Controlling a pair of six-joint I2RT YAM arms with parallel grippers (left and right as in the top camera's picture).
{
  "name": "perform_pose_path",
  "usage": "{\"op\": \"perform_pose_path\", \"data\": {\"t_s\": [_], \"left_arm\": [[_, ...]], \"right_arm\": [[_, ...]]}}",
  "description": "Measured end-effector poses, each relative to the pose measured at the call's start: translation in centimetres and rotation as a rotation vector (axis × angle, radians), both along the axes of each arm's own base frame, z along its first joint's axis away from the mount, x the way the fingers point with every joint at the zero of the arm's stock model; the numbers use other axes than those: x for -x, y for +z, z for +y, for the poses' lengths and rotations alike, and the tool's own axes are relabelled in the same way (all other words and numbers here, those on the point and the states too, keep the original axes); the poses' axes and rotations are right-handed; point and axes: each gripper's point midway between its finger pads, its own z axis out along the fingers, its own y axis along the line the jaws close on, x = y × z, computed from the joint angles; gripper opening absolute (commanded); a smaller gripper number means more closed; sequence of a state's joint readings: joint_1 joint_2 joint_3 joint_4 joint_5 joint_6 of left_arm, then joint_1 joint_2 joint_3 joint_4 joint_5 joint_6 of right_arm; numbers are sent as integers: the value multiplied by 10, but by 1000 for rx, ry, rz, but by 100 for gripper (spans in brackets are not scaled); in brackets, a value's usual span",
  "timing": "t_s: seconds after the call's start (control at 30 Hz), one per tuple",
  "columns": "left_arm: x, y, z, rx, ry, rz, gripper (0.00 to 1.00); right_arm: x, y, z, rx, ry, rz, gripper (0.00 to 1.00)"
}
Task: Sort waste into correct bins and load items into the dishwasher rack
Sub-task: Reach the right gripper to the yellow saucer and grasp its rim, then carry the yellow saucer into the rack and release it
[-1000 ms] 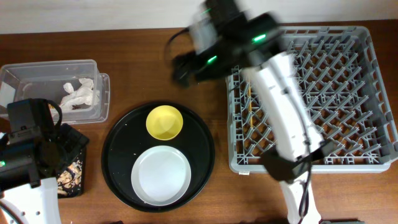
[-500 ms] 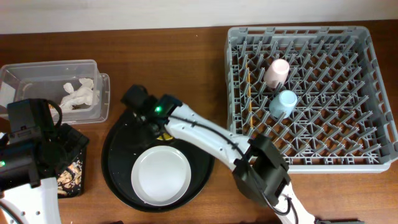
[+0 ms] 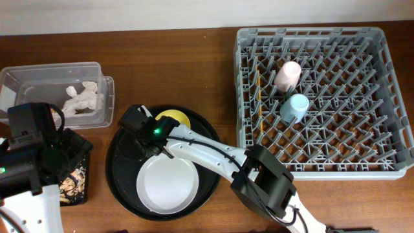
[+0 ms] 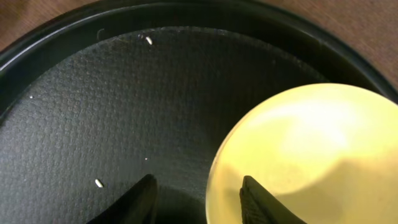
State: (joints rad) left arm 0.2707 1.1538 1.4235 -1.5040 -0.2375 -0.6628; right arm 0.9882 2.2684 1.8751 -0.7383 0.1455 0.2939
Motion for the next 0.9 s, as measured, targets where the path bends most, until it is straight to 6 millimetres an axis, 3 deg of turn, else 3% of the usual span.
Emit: {"op": "perform_pose_path", "data": {"t_s": [0.07, 0.2, 0.3, 0.33, 0.4, 0.43, 0.53, 0.57, 0.6, 0.67, 0.73, 0.83, 0.9], "left_arm": [[0, 0, 0, 0, 0, 0, 99], [0, 0, 0, 0, 0, 0, 99], [0, 0, 0, 0, 0, 0, 99], [0, 0, 0, 0, 0, 0, 99], [0, 0, 0, 0, 0, 0, 99], [0, 0, 0, 0, 0, 0, 99], [0, 0, 0, 0, 0, 0, 99], [0, 0, 0, 0, 0, 0, 99], [0, 0, 0, 0, 0, 0, 99], [0, 0, 0, 0, 0, 0, 99], [0, 0, 0, 0, 0, 0, 99], [0, 0, 0, 0, 0, 0, 99], [0, 0, 0, 0, 0, 0, 99]], "right_arm": [[-3, -1, -2, 6, -26, -9, 44], [-1, -25, -8, 45, -45, 14, 42], [1, -35, -10, 60, -53, 27, 25], [1, -35, -11, 62, -55, 29, 23], [2, -35, -14, 77, -56, 35, 8], [3, -32, -14, 83, -55, 37, 4], [0, -2, -12, 87, -58, 37, 4], [-4, 12, -8, 69, -60, 26, 4], [-4, 38, -14, 82, -71, 37, 4], [-7, 68, -21, 73, -109, 47, 4], [-25, 127, -37, -20, -215, 28, 4], [-24, 169, -82, -62, -378, 118, 4], [-13, 168, -102, -22, -445, 187, 4]]}}
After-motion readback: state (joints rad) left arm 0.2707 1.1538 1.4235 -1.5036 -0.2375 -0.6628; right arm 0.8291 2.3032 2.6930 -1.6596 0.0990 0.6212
